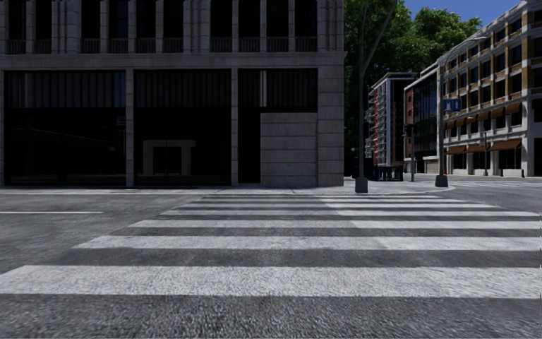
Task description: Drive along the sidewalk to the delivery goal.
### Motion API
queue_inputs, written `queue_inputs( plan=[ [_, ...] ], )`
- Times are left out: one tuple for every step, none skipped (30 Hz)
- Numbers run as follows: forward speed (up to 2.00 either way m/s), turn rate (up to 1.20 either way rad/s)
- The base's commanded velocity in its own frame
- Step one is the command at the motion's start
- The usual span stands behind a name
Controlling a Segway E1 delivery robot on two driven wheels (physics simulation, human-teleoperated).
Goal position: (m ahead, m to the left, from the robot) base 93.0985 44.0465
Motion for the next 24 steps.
queue_inputs(
  plan=[
    [2.00, 0.00],
    [2.00, 0.00],
    [2.00, 0.00],
    [2.00, 0.00],
    [2.00, 0.00],
    [2.00, 0.00],
    [2.00, 0.00],
    [2.00, 0.00],
    [2.00, 0.00],
    [2.00, 0.00],
    [2.00, 0.00],
    [2.00, 0.00],
    [2.00, 0.00],
    [2.00, 0.00],
    [2.00, 0.00],
    [2.00, 0.00],
    [2.00, 0.00],
    [2.00, 0.00],
    [2.00, 0.00],
    [2.00, 0.00],
    [2.00, 0.00],
    [2.00, 0.00],
    [2.00, 0.00],
    [2.00, 0.00]
  ],
)
